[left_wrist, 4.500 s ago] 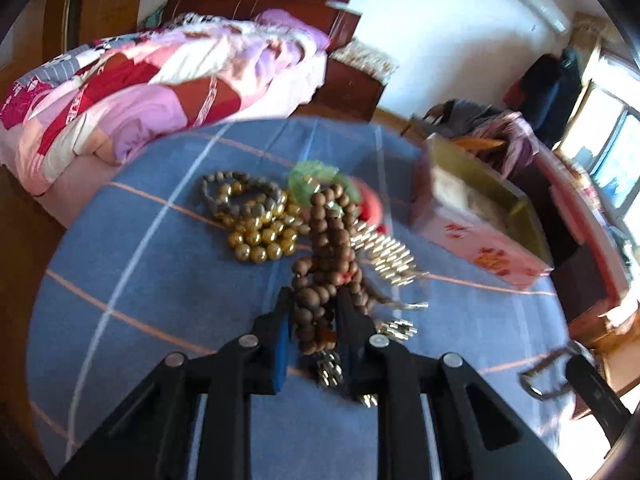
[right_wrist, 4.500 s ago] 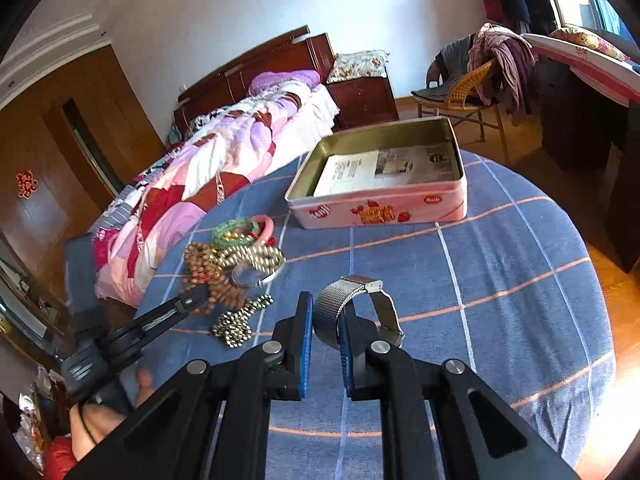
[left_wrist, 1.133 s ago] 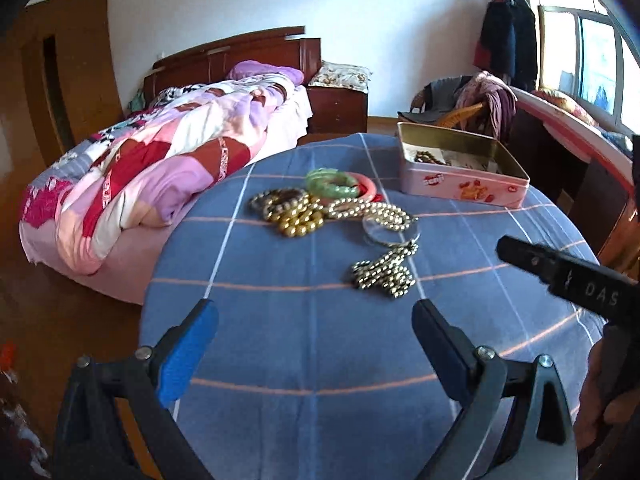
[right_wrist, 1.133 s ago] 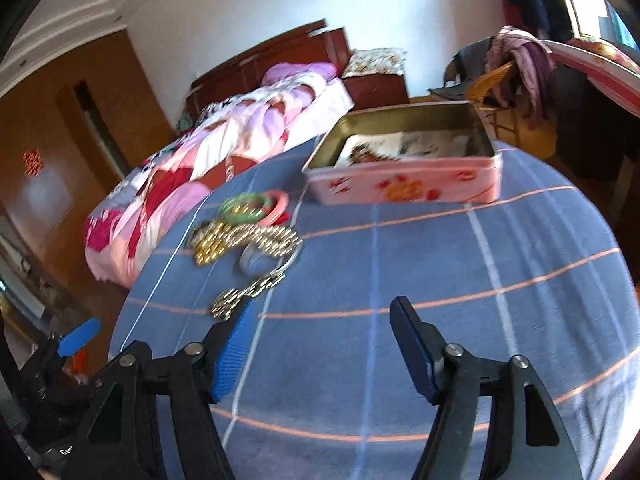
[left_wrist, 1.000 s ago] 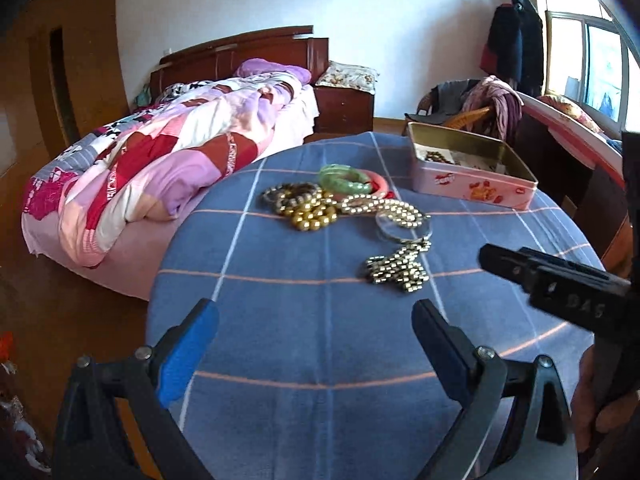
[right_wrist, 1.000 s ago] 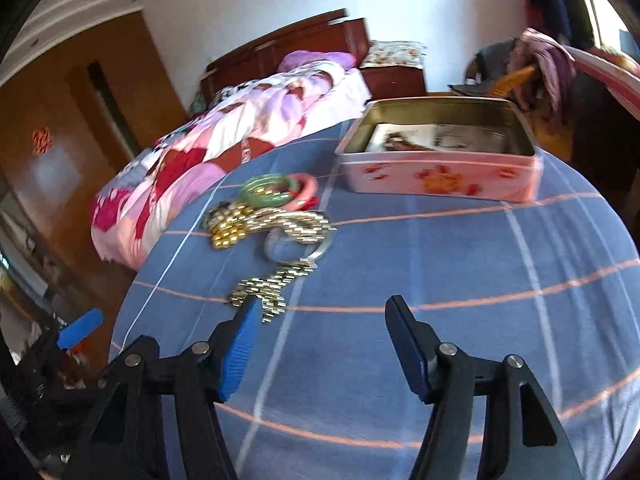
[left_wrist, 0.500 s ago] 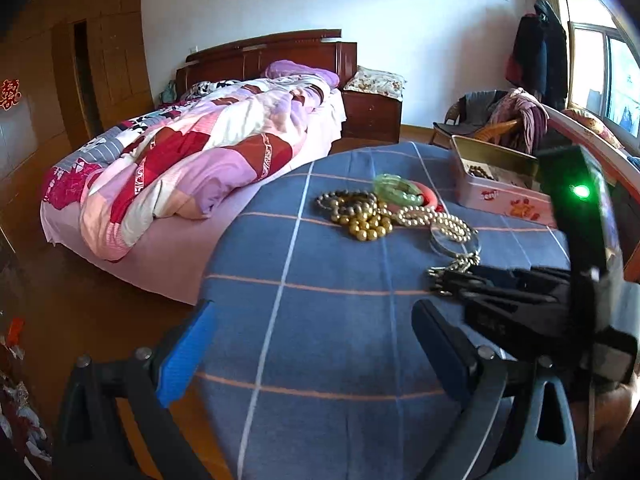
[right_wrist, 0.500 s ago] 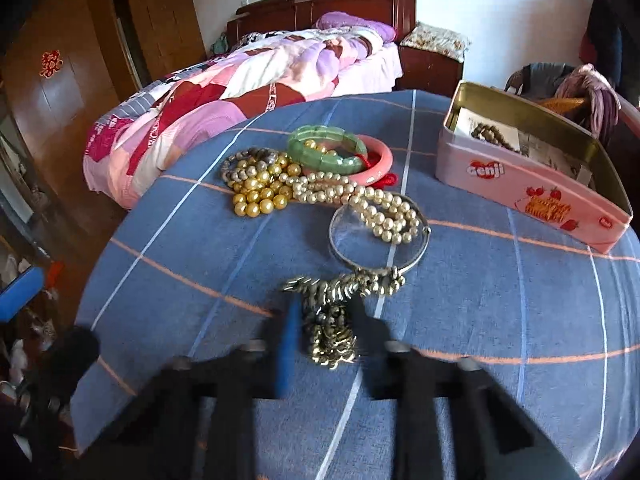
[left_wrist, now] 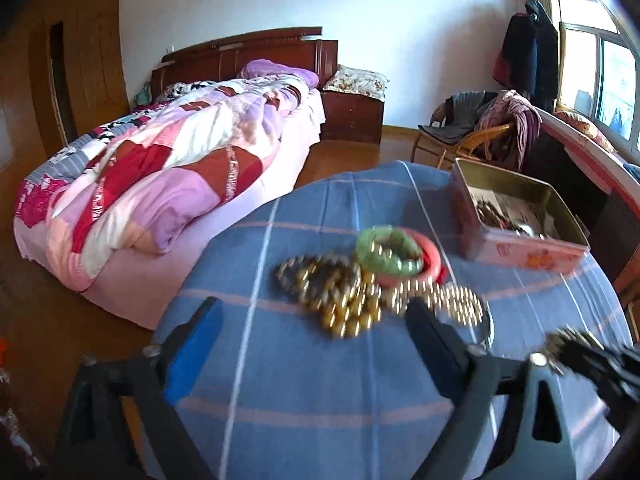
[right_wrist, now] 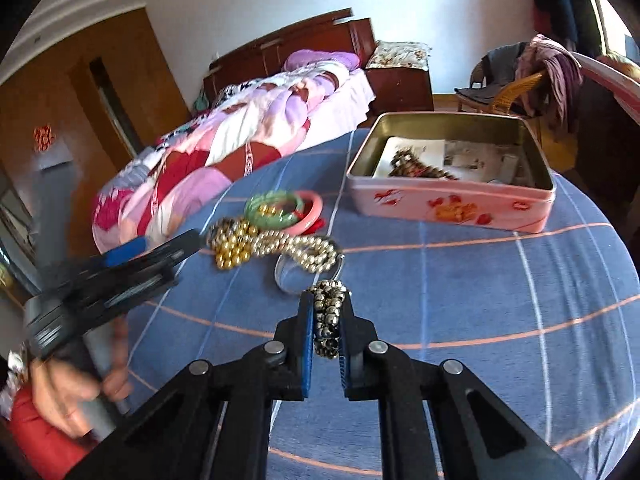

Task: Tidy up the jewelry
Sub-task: 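Grasp the dark bead strand with the left tool while the right tool holds the chain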

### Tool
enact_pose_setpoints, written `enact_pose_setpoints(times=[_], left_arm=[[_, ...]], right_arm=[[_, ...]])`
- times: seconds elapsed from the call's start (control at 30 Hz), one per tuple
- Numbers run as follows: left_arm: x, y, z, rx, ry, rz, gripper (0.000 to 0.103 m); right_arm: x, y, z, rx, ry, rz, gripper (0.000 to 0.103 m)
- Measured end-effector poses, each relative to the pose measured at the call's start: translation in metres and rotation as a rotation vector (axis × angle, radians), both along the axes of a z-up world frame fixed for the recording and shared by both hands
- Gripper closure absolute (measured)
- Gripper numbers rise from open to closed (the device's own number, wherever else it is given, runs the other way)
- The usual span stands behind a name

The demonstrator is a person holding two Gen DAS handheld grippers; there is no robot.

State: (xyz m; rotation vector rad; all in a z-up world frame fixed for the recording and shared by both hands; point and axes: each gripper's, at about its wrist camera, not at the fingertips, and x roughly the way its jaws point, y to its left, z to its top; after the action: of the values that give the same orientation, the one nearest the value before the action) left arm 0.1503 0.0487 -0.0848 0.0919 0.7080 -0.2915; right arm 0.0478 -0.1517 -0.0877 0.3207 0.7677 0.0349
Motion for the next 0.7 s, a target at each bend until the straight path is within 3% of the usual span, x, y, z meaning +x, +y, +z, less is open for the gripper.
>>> enact_pose_setpoints(times=[0.07,0.2,0.23,0.27,0.33,0.43,0.7], left_arm=[[0.019,-0.010,-0.007,0.006,0.028,-0.013,0.030],[0.042,-0.022,-0.024,0.027,0.086,-0.036,0.031],[0.043,-0.024,-0.027,0.036,0.089,-0.040,0.038],[0.044,-0.026,-0.030,0.044,0.096,-0.053,0.055],[0.045,-0.027,-0.035,0.037,0.120,-0.076,0.078],[0.041,-0.019,-0.031,-0.018,0.138,-0.084,0.091],[-0.013,0.007,-0.002,-0.158,0.082,-0.122,0.091]], right_arm=[[0.001,-0.002,0.003,-0.004,-0.004,-0.002,0.093],[0.000,-0.010,0.007,0.012,-0.010,-0.009,0.093],[0.000,-0.011,0.007,0.015,-0.014,-0.010,0.093],[0.000,-0.013,0.008,0.021,-0.017,-0.011,0.093],[-0.002,-0.017,0.010,0.040,-0.026,-0.019,0.093],[-0.003,-0.020,0.013,0.049,-0.041,-0.025,0.093],[-0.010,-0.024,0.019,0.075,-0.072,-0.036,0.093]])
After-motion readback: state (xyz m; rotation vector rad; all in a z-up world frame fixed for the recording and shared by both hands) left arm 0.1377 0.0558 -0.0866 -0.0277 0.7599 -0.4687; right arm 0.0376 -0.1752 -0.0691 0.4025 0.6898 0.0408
